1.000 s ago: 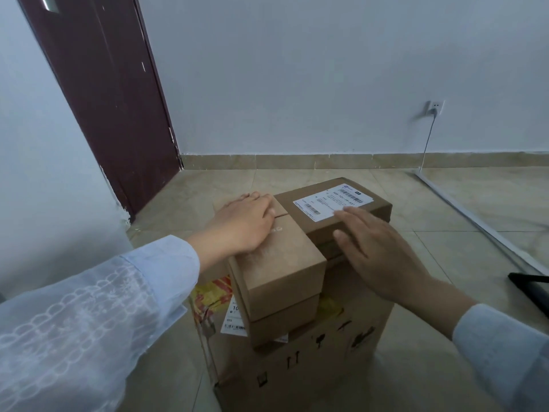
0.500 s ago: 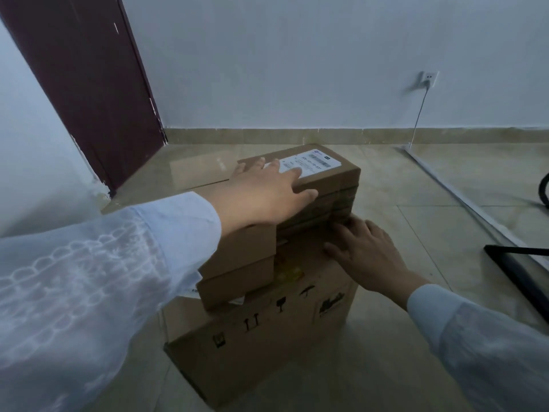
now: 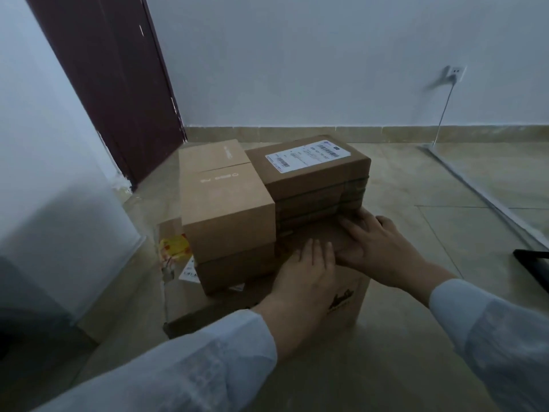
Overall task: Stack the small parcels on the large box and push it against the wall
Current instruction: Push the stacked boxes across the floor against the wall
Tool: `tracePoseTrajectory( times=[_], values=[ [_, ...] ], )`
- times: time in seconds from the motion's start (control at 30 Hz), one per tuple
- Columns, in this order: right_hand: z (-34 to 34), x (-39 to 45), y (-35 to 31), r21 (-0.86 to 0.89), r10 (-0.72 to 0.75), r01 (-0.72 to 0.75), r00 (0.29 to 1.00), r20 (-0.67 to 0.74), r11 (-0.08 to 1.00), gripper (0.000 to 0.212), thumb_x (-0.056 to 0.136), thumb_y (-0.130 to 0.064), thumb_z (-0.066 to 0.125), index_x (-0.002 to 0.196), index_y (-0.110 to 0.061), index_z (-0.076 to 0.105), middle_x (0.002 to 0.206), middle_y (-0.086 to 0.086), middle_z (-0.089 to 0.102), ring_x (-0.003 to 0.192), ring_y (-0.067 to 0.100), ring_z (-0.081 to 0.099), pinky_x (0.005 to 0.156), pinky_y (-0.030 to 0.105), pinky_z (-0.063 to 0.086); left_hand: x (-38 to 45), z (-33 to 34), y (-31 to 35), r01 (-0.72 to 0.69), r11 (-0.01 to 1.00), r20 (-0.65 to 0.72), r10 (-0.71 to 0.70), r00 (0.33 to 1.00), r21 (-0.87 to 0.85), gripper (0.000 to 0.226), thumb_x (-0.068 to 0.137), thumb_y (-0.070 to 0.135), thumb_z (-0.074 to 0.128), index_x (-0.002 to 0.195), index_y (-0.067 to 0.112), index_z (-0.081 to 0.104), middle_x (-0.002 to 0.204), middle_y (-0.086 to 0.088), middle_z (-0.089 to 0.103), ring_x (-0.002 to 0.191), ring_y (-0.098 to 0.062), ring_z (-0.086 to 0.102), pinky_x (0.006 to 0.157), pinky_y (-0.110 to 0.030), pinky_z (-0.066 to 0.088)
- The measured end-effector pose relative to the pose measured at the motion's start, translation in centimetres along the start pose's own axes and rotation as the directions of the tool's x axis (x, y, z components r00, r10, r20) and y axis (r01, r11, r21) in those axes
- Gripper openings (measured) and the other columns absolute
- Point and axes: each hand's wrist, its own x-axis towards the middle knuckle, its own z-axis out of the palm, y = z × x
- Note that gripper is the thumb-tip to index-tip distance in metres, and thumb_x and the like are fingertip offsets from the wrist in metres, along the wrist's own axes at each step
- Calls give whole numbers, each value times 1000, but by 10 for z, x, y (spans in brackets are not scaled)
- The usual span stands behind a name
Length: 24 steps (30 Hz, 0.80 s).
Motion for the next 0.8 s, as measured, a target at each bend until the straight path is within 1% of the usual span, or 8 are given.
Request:
tracePoseTrajectory(
  times=[0.13,0.2,0.27,0.3,0.4,0.6,0.73,0.8],
  values=[
    [9,2,-1,89,61,-55,996,-60,995,111,59,-92,-4,146,-25,19,152,16,19,132,38,26,106,47,27,9,14,-2,87,993,-15,-88,996,-75,56,100,13,26,142,-9,-3,149,-36,8,140,-44,14,113,-47,16],
    [9,1,-3,78,54,-49,997,-62,996,112,57,-92,-5,146,-27,18,153,15,17,132,38,26,106,47,28,12,25,-4,139,978,-153,-162,975,-154,48,95,11,26,138,-11,27,138,-38,36,129,-44,39,106,-45,34],
    [6,-1,-8,94,70,-62,994,-84,994,109,57,-93,-2,145,-31,17,154,11,15,128,39,29,105,47,30,12,31,-4,143,972,-187,-178,966,-185,50,83,16,28,115,-2,63,109,-27,66,100,-35,66,84,-38,53],
    [5,-1,-11,102,72,-62,993,-97,993,107,57,-92,2,145,-33,17,154,10,15,127,39,29,105,46,31,11,36,-5,154,970,-202,-191,960,-186,51,79,18,28,106,1,69,99,-23,71,90,-31,70,77,-36,56],
    [2,0,-22,112,54,-41,992,-111,993,100,59,-84,11,145,-34,16,154,7,13,127,37,27,107,43,28,8,40,-8,185,963,-282,-236,930,-195,48,79,17,30,97,3,73,91,-20,73,83,-29,72,71,-34,57],
    [2,11,-45,79,-21,29,995,-101,996,99,61,-85,4,145,-33,15,154,7,13,128,33,28,107,38,25,-8,48,-23,243,949,-234,-288,929,-202,51,79,23,30,101,4,72,93,-19,73,84,-28,72,72,-33,57],
    [-4,21,-70,70,-54,59,996,-68,996,93,68,-84,9,146,-35,6,156,5,2,132,31,20,109,35,20,-22,58,-39,275,948,-186,-303,935,-161,48,76,41,55,106,6,70,99,-17,73,89,-26,71,77,-33,57],
    [-5,27,-80,72,-65,69,997,-50,995,90,66,-78,10,145,-36,3,156,3,0,133,30,18,109,35,20,-28,62,-48,284,944,-178,-312,933,-167,48,80,40,45,105,7,70,99,-16,73,88,-26,71,77,-33,57]
  ],
)
